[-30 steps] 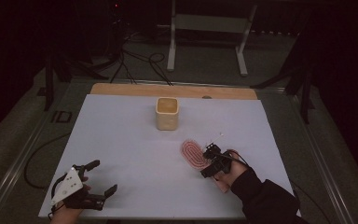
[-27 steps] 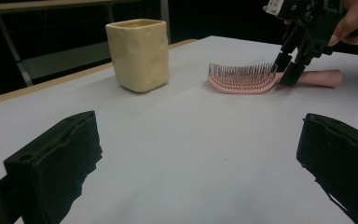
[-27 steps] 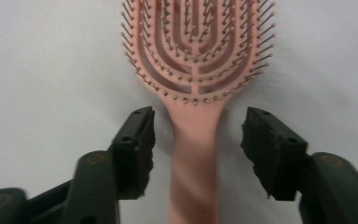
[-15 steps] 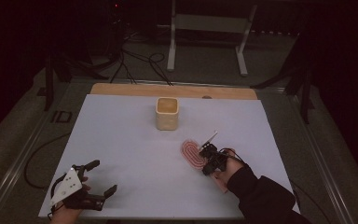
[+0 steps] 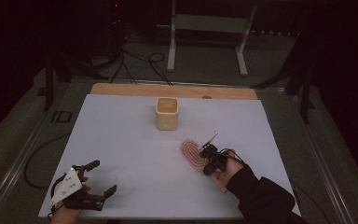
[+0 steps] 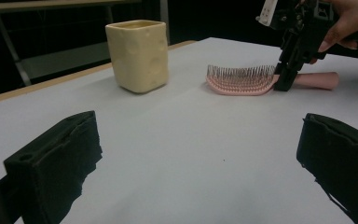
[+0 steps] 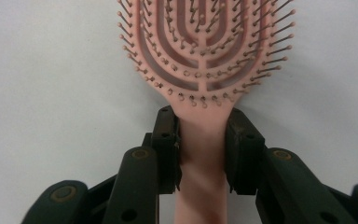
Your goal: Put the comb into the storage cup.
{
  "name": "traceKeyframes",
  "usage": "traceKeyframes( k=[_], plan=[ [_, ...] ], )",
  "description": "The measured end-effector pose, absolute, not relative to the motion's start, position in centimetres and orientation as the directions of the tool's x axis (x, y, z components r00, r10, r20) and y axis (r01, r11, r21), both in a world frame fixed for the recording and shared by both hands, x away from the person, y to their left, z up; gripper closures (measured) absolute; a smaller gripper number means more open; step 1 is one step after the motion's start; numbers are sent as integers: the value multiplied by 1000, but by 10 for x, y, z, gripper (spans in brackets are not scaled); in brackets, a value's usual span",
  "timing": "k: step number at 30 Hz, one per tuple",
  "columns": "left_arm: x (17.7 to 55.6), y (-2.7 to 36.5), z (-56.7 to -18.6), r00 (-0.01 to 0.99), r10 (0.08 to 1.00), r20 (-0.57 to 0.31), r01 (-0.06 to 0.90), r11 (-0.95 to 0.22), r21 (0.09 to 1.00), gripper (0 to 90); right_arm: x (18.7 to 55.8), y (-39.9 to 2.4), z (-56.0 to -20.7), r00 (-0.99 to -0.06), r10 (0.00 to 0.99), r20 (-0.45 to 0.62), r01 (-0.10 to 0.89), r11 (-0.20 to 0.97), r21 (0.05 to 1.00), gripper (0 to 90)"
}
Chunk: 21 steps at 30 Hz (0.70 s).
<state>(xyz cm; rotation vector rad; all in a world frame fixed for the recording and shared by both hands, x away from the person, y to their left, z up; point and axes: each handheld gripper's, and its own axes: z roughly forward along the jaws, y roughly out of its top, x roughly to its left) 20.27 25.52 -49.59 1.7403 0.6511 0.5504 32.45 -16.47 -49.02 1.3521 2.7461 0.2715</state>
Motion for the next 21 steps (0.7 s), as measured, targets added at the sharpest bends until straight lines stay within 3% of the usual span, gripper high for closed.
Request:
traceKeyframes(
  k=[13,21],
  plan=[
    [203,256,-497,736,677,26,151,-201,968,0,320,-174,-488,-605,794,66,778,571,261,700],
    [203,256,-497,736,676,25,153,-202,967,0,319,-181,-473,-606,791,78,755,543,368,700]
  ],
)
